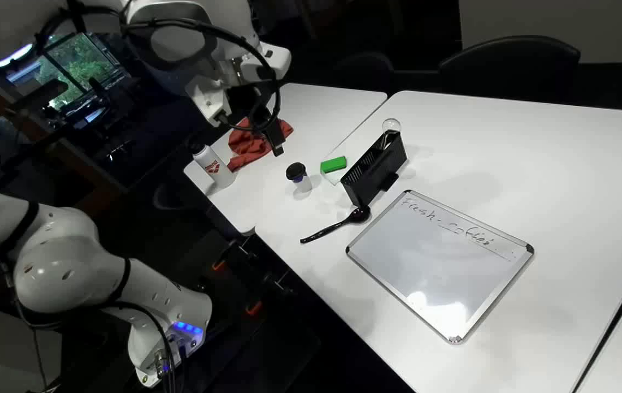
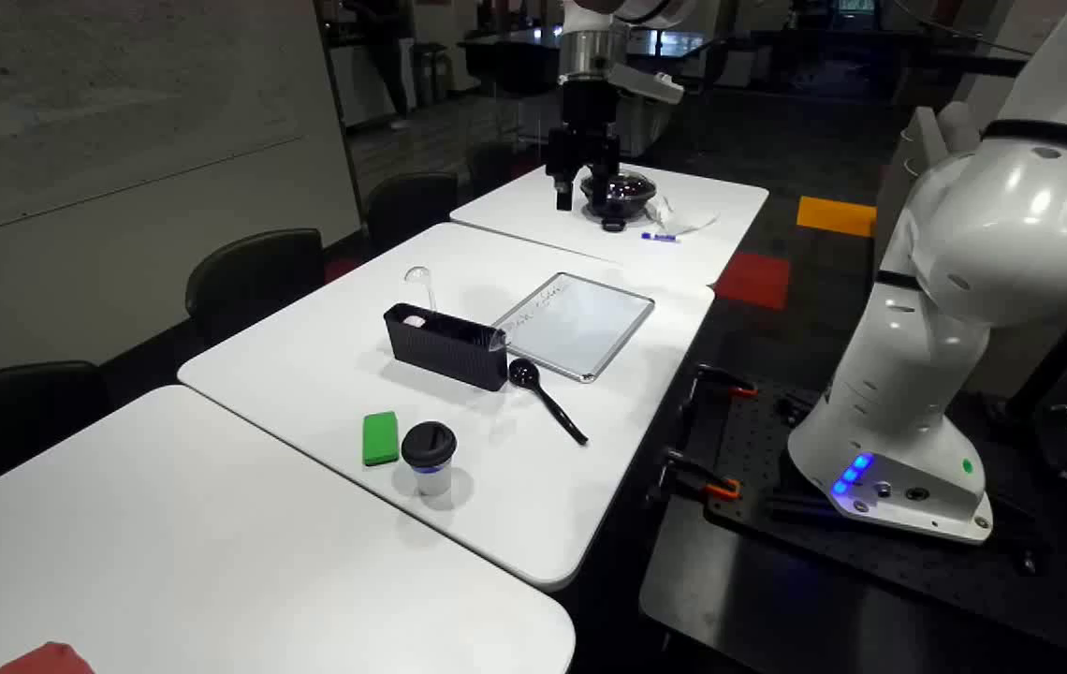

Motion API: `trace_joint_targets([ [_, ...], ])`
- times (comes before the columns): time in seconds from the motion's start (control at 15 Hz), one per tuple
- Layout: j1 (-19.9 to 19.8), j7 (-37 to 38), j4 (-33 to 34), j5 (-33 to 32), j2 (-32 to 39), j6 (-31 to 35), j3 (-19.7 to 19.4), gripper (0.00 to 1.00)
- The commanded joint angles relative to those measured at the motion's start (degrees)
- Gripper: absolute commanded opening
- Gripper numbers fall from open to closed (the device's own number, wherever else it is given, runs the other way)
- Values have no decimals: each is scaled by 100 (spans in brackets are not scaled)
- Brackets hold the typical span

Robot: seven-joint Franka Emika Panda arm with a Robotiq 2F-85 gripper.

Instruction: Put the lid from the cup on the table

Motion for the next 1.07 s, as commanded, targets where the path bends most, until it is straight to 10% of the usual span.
trace_joint_targets([
  [0.0, -158, -28, 9, 32, 11, -16, 150, 100],
  [0.53, 108, 372, -127, -79, 273, 317, 670, 100],
  [1.0, 620, 1375, -82, -547, 1603, 2250, 1670, 100],
])
